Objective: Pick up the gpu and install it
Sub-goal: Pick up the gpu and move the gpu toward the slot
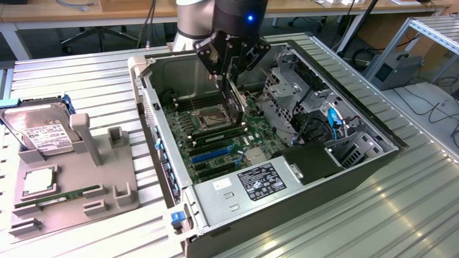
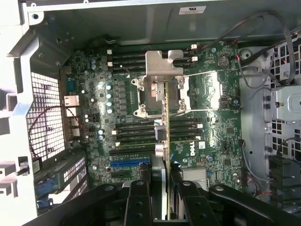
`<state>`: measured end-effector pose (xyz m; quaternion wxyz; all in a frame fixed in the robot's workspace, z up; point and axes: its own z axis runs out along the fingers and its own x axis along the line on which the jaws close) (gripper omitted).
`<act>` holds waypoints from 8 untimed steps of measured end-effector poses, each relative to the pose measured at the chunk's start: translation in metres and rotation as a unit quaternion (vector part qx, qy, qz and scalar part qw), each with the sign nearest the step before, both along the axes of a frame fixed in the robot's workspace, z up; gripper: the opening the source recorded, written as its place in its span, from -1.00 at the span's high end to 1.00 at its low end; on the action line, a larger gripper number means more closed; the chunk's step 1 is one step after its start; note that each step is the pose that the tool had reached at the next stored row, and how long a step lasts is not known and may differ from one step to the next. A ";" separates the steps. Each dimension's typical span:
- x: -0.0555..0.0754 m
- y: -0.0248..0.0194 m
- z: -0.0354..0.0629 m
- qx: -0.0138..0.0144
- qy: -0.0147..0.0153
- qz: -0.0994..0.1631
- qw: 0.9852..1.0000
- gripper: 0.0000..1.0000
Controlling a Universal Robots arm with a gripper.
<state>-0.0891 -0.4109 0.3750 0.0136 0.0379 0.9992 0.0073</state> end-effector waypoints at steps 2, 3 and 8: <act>0.001 0.0000 -0.0007 0.000 0.000 0.000 1.000 0.46; 0.002 0.0000 -0.0011 0.000 0.000 0.000 1.000 0.46; 0.004 0.0000 -0.0031 0.000 0.000 0.000 1.000 0.46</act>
